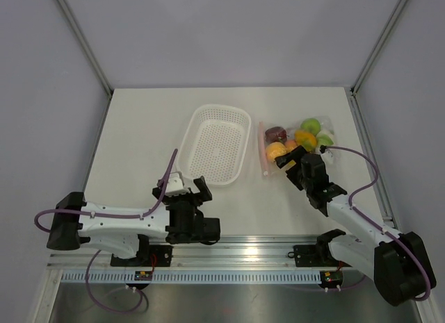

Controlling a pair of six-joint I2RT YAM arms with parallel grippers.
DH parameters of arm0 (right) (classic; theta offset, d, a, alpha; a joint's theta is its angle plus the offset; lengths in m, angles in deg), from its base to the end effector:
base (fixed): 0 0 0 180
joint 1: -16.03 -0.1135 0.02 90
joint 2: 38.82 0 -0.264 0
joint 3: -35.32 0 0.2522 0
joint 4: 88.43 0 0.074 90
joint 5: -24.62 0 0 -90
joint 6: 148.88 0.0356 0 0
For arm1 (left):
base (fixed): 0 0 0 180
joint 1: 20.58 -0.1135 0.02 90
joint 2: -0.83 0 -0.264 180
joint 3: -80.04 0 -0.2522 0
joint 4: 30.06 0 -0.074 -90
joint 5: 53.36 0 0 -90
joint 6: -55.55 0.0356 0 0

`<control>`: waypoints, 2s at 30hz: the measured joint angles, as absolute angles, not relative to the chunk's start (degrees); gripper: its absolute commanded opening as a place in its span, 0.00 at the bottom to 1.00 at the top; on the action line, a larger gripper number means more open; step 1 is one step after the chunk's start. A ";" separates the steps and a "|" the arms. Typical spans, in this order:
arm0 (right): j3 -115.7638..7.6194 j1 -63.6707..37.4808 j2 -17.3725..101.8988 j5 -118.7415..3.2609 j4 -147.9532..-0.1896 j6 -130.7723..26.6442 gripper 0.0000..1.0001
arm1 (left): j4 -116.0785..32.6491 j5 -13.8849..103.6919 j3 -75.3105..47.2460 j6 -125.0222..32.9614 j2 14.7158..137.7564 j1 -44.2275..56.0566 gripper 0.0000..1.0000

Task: Open the zip-top bag and remove the fake food
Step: Pick up the zipper food storage bag at the center of the board.

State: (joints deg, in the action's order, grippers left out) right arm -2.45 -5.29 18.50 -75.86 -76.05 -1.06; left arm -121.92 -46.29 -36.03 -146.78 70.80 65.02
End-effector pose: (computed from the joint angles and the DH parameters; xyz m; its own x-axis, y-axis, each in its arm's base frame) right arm 0.1958 0.0695 0.1937 -0.4433 0.7204 -0.5334 0.3032 0.6805 0.6671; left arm 0.0482 -0.1664 0.2574 -0.0943 -0.2582 -0.9615 -0.1209 0.9616 -0.2463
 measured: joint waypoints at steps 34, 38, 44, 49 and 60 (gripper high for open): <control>-2.64 -5.31 30.13 -78.35 -83.01 0.91 0.00 | -120.79 -45.33 -30.83 -146.92 63.61 58.00 0.97; -2.64 -5.31 29.76 -78.35 -83.01 0.91 0.00 | -107.19 -40.35 -34.52 -147.00 56.38 58.00 0.98; -2.64 -5.31 28.51 -78.38 -82.98 0.89 0.00 | -75.74 -31.98 -46.72 -131.00 48.34 55.18 0.99; -2.64 -5.31 28.03 -78.20 -82.92 0.54 0.00 | -57.10 -22.16 -48.12 -110.90 48.18 48.19 0.99; -7.69 -5.29 21.45 -76.91 -76.73 -3.11 0.00 | -36.40 0.09 -49.89 -79.62 52.90 39.12 0.99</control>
State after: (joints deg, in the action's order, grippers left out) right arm -7.69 -5.29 21.45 -76.91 -76.73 -3.11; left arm -36.40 0.09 -49.89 -79.62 52.90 39.12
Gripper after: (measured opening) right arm 0.010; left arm 0.988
